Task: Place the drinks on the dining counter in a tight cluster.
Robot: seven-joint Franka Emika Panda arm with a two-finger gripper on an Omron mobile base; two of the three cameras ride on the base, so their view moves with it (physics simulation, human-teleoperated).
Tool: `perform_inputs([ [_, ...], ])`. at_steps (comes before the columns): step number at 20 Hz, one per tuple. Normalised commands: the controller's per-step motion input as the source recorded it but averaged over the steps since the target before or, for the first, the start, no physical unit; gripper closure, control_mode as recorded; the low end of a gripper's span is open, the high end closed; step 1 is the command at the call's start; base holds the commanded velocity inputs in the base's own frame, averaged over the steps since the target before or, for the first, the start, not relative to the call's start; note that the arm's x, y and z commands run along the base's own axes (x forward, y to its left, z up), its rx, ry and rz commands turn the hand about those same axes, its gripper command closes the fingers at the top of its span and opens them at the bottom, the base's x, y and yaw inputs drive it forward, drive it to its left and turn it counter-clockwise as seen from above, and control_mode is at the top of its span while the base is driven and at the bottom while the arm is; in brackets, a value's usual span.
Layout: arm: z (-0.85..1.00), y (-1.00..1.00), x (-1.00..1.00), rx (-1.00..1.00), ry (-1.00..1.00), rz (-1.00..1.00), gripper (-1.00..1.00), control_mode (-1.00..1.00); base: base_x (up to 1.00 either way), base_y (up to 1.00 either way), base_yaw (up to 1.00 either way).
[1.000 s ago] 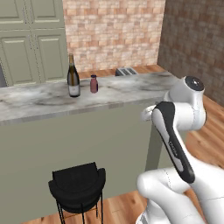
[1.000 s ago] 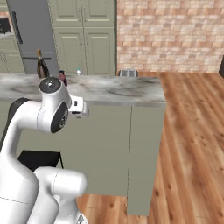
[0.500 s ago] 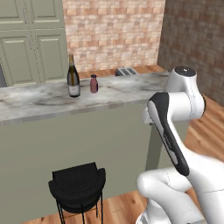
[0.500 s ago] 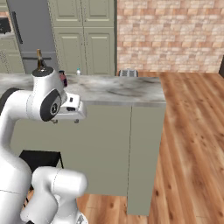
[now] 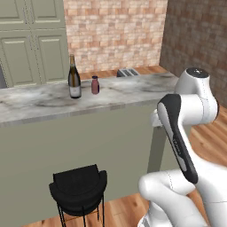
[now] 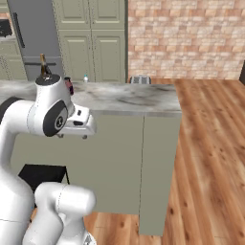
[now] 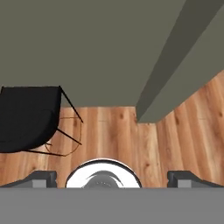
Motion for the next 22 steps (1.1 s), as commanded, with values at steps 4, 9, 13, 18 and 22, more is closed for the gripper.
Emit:
perform_inputs([
  [4, 0.0, 0.0, 0.0, 0.0, 0.0, 0.0, -1.0, 1.0, -0.02, -0.01, 0.0],
  [9, 0.0, 0.0, 0.0, 0.0, 0.0, 0.0, -1.0, 1.0, -0.2, -0.84, -0.11],
  [13, 0.0, 0.0, 0.0, 0.0, 0.0, 0.0, -1.0, 1.0, 0.01, -1.0, -0.06],
  [18, 0.0, 0.0, 0.0, 0.0, 0.0, 0.0, -1.0, 1.0, 0.21, -1.0, -0.05],
  [22, 0.0, 0.0, 0.0, 0.0, 0.0, 0.0, -1.0, 1.0, 0.56, -1.0, 0.0],
])
